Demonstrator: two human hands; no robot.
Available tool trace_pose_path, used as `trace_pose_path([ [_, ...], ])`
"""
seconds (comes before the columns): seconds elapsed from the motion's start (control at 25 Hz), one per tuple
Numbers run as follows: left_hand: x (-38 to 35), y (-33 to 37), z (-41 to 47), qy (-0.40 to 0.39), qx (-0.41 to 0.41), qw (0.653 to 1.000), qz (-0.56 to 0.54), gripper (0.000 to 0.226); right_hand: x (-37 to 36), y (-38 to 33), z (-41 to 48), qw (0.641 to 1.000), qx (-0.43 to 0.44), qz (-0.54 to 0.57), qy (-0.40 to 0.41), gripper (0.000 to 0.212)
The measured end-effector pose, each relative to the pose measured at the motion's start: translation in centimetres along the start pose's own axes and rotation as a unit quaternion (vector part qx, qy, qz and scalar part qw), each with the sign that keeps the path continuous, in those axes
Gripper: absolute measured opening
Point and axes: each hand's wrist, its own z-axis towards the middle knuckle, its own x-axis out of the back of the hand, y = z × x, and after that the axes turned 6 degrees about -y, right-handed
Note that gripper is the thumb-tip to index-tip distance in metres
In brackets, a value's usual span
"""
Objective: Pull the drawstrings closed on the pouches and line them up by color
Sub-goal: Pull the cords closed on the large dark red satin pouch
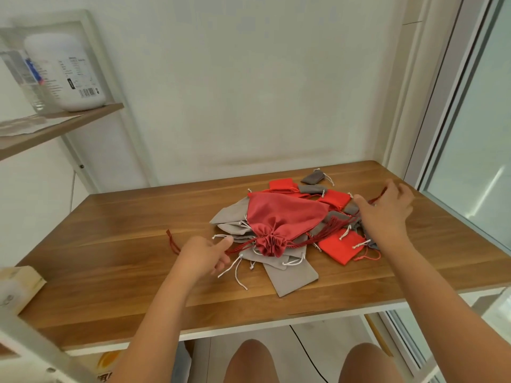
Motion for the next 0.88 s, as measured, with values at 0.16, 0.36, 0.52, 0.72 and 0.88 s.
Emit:
trace_pose_path([
  [0.16,-2.1,0.4,0.3,-0.057,0.107,0.977,-0.178,0.060,-0.4,-0.5,-1.7,0.986,0.126,-0.091,-0.065,0.037],
  [0.36,-3.0,0.5,0.5,-0.020,0.130,0.959,-0.253,0.043,-3.4,-1.3,-5.6,0.945,0.203,-0.119,-0.226,0.016],
  [0.52,-3.0,0.2,0.6,-0.008,0.134,0.946,-0.295,0.025,-6.1,-1.2,-6.5,0.935,0.213,-0.150,-0.241,0.023],
  [0.72,-2.8,-0.1,0.6,-0.002,0.125,0.940,-0.319,0.037,-6.8,-1.3,-6.7,0.925,0.236,-0.182,-0.237,0.007],
  [0.88,-3.4,0.6,1.0,-0.017,0.133,0.967,-0.217,0.044,-6.0,-1.9,-6.4,0.921,0.246,-0.170,-0.251,0.008],
])
